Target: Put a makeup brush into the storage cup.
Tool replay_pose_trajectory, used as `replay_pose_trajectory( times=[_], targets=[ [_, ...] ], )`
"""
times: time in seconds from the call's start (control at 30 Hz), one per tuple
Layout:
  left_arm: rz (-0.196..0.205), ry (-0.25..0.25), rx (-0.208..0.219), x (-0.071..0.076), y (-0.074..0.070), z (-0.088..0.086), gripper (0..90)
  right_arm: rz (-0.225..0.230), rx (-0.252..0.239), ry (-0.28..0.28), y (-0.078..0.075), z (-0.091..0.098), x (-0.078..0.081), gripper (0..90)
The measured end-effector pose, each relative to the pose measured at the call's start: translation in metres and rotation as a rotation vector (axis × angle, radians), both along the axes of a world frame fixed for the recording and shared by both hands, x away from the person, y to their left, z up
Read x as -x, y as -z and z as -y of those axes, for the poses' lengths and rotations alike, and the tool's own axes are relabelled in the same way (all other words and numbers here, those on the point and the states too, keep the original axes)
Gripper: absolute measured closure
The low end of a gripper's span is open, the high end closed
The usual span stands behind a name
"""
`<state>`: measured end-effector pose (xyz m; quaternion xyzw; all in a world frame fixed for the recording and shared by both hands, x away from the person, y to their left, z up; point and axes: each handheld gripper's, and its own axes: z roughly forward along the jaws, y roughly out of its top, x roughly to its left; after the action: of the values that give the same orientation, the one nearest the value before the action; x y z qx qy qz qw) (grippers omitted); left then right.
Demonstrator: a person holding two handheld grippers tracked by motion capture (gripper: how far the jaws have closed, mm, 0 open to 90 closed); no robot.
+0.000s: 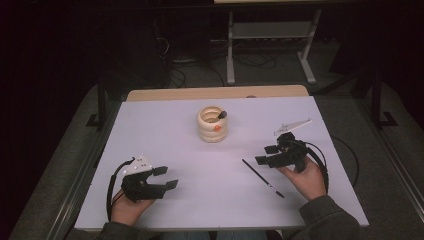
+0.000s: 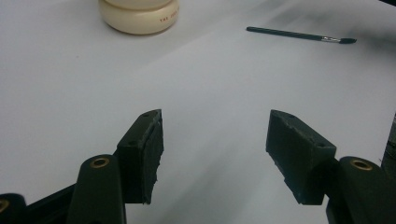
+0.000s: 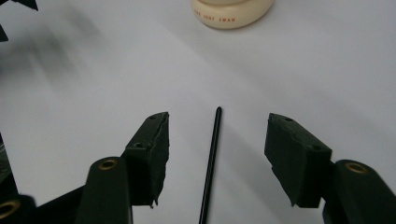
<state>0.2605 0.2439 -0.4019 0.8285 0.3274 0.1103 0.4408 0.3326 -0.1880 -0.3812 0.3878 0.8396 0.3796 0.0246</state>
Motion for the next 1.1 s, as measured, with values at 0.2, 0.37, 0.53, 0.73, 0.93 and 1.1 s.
replay_pose_trajectory(
  times=[0.2, 0.37, 0.53, 0.73, 0.93, 1.1],
  targets=[
    [-0.006, -0.008, 0.006, 0.001, 0.0, 0.0, 36.2, -0.001, 0.041, -0.002, 0.007, 0.0, 0.008, 42.2],
    [-0.005, -0.004, 0.01, 0.001, 0.0, 0.001, 36.0, -0.006, 0.076, 0.001, 0.012, -0.002, 0.016, 44.2],
    [-0.005, 0.005, 0.007, 0.002, 0.0, 0.003, 36.0, -0.015, 0.099, -0.003, 0.019, -0.003, 0.023, 47.4],
    [-0.011, 0.004, 0.005, 0.001, 0.0, 0.003, 36.0, -0.03, 0.132, -0.024, 0.025, -0.004, 0.027, 55.6],
    [-0.007, 0.005, 0.005, 0.001, 0.0, 0.003, 36.0, -0.032, 0.144, -0.016, 0.029, -0.005, 0.031, 58.5],
    [-0.014, -0.003, 0.005, 0.001, 0.002, 0.003, 36.0, -0.036, 0.167, -0.022, 0.036, -0.007, 0.032, 63.7]
  ],
)
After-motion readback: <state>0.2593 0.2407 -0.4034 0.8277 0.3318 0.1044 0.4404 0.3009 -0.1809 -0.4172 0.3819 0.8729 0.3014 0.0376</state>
